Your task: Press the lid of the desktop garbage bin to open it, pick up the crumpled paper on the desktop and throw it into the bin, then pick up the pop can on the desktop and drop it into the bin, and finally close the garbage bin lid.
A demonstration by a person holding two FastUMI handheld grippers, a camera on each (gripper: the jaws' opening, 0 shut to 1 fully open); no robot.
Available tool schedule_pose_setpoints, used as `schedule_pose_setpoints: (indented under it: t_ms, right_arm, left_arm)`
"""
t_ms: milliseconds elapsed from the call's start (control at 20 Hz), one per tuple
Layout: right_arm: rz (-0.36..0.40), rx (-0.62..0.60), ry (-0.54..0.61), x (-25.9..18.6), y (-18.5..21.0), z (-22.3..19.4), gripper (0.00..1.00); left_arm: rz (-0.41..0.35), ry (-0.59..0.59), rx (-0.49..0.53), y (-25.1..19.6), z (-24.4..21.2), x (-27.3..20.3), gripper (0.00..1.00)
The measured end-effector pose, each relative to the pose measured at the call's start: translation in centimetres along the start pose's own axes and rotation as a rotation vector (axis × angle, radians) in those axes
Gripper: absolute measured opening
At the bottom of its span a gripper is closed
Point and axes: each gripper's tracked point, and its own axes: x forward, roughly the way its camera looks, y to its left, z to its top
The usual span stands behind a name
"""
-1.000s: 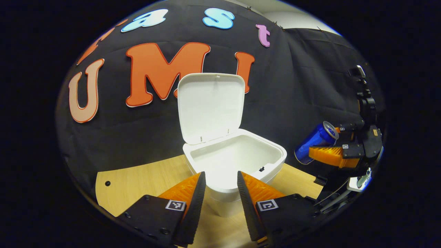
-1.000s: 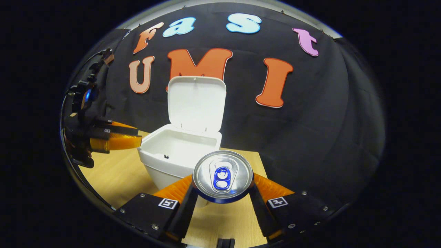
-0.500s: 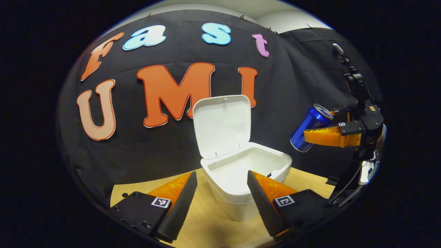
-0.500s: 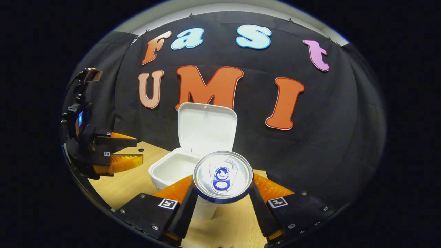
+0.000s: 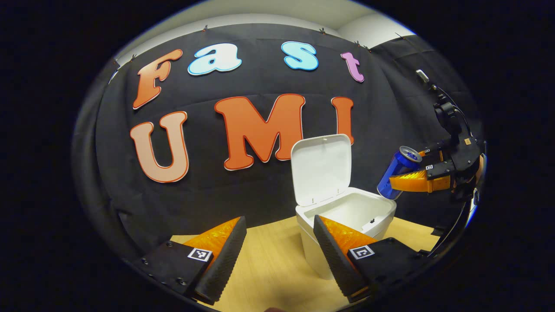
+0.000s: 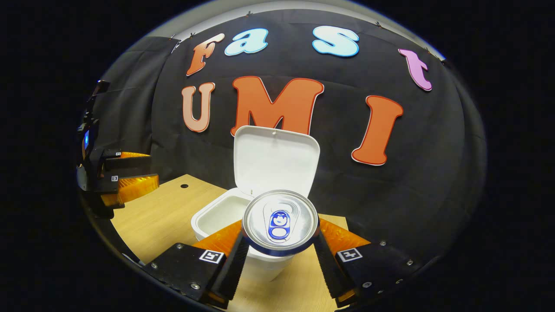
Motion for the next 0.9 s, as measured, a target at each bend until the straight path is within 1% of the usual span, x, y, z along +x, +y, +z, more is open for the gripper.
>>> schedule_pose_setpoints:
  t_ms: [50, 100, 150, 200, 600, 750, 800, 850, 900]
  right_arm:
    - [0.002, -0.005, 0.012, 0.3, 0.1, -0.2, 0.8]
    - [0.006, -0.007, 0.019, 0.8, 0.3, -0.3, 0.8]
    - [0.012, -0.01, 0.029, 1.2, 0.5, -0.5, 0.8]
    - [0.016, -0.013, 0.039, 1.5, 0.7, -0.7, 0.8]
    - [0.005, -0.027, 0.128, 3.2, 1.1, -3.3, 0.8]
    - [-0.013, -0.033, 0.157, 3.5, 1.1, -4.0, 0.8]
    - [-0.022, -0.033, 0.163, 3.8, 1.1, -4.0, 0.76]
    - [-0.033, -0.03, 0.169, 4.0, 1.0, -4.1, 0.81]
    - [-0.044, -0.024, 0.175, 4.1, 0.8, -4.2, 0.81]
  left_arm:
    - [0.022, -0.006, 0.008, 0.9, 0.2, -0.2, 0.99]
    - [0.036, -0.009, 0.01, 1.5, 0.3, -0.4, 0.94]
    - [0.049, -0.012, 0.006, 2.1, 0.5, -0.5, 0.93]
    - [0.061, -0.012, 0.003, 2.7, 0.6, -0.6, 0.99]
    - [0.181, -0.042, -0.058, 7.8, 1.3, -2.0, 0.99]
    - [0.199, -0.026, -0.078, 9.5, 0.2, -2.1, 0.99]
    - [0.201, -0.021, -0.085, 9.8, 0.0, -2.1, 0.99]
    - [0.204, -0.016, -0.094, 10.2, -0.4, -2.0, 0.99]
    - [0.202, -0.012, -0.103, 10.6, -0.6, -1.9, 0.99]
